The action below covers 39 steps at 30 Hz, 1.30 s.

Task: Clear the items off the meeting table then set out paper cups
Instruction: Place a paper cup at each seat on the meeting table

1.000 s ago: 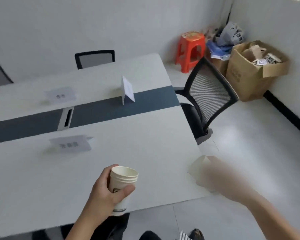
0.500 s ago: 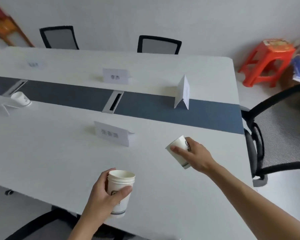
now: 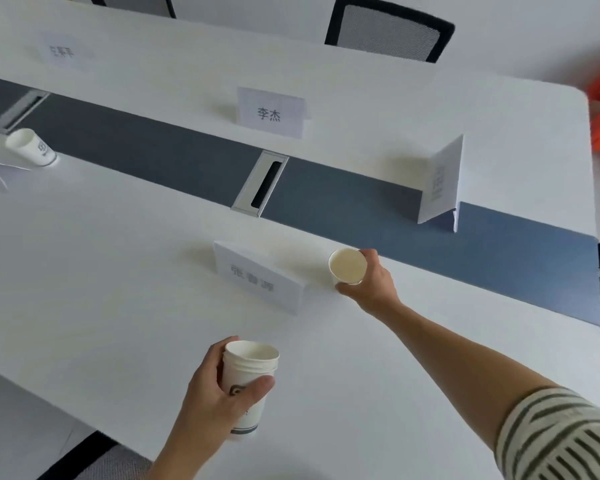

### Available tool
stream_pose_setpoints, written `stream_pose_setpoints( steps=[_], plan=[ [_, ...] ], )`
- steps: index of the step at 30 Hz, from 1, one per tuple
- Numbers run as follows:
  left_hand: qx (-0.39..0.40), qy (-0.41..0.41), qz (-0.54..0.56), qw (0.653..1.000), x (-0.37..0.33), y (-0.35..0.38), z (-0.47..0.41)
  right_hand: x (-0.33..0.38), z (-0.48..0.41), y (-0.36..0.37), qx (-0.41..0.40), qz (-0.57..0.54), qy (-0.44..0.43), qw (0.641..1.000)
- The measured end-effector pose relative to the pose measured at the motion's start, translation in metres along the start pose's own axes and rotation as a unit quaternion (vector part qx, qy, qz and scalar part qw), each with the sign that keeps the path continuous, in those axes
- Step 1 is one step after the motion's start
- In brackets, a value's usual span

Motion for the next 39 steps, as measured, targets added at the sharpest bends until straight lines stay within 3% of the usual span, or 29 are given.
stream_pose_setpoints(
  steps=[9, 14, 20, 28, 35, 39],
  plan=[
    [0.023, 0.037, -0.032, 0.999, -0.035, 0.010, -0.014, 0.000, 0.021, 0.013, 0.065, 0.077, -0.049, 0.994],
    [0.056, 0.098, -0.049, 0.992, -0.072, 0.025, -0.008, 0.006, 0.069, -0.045, -0.006, 0.069, -0.067, 0.995],
    [0.136, 0.186, -0.100, 0.968, -0.101, 0.072, 0.036, 0.010, 0.179, -0.119, -0.067, -0.057, -0.063, 0.994],
    [0.235, 0.334, -0.208, 0.889, -0.124, 0.156, 0.133, -0.014, 0.312, -0.138, -0.025, -0.224, -0.025, 0.974],
    [0.337, 0.424, -0.333, 0.772, -0.090, 0.241, 0.238, -0.106, 0.453, -0.173, -0.119, -0.276, 0.056, 0.952],
    [0.380, 0.443, -0.332, 0.741, -0.072, 0.285, 0.291, -0.159, 0.540, -0.192, -0.188, -0.362, 0.078, 0.910]
  ],
)
Point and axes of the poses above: each hand's wrist, its own z-axis away from the middle knuckle, its own y-axis out of the palm, x = y × z, the point moved 7 cm from there along -z, towards the middle knuckle, and after that the axes turned 4 degrees about -z, right-handed, at the moved point
